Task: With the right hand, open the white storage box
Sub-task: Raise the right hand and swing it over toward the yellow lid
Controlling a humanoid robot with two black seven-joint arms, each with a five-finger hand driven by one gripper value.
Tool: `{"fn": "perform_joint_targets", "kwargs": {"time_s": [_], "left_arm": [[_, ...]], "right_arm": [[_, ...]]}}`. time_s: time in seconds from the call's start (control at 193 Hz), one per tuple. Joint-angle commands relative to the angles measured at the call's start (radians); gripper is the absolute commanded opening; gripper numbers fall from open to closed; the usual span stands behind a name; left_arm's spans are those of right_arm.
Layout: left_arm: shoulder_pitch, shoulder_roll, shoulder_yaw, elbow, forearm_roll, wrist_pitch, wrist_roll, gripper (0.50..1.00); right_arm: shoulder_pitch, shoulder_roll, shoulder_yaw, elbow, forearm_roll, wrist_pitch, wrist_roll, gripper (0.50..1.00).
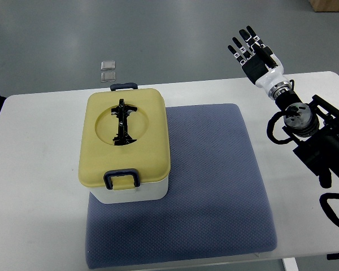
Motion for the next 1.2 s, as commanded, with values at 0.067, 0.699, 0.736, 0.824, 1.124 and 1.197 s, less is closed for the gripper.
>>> {"fn": "perform_joint_targets", "kwargs": {"time_s": [0.067, 0.699, 0.736, 0.824, 1.124, 1.197], "left_arm": [[0.000, 0.000, 0.000, -0.001, -0.002, 0.000, 0.000, 1.000], [-0.002, 0.000, 0.002, -0.026, 0.000, -0.002, -0.001, 1.000], [-0.002, 0.000, 0.003, -0.026, 0.000, -0.002, -0.001, 1.000], [-0.002, 0.000, 0.003, -0.032, 0.000, -0.006, -0.001, 1.000], [-0.002, 0.000, 0.003, -0.038, 0.000, -0.011, -0.001, 1.000], [-0.003, 0.000, 0.002, -0.036, 0.000, -0.012, -0.001, 1.000]], "right_arm": [[-0.004, 0.000, 0.000, 0.000, 0.001, 0.001, 0.003, 0.940], [0.307, -0.144, -0.321, 0.077, -0.308, 0.002, -0.013, 0.940], [0.365, -0.156, -0.405, 0.089, -0.381, 0.002, -0.011, 0.940], [0.488, -0.155, -0.577, 0.109, -0.534, -0.016, -0.007, 0.940], [0.752, -0.153, -0.948, 0.270, -1.077, -0.029, 0.033, 0.940], [0.787, -0.166, -1.019, 0.353, -1.176, -0.029, 0.061, 0.940]]}}
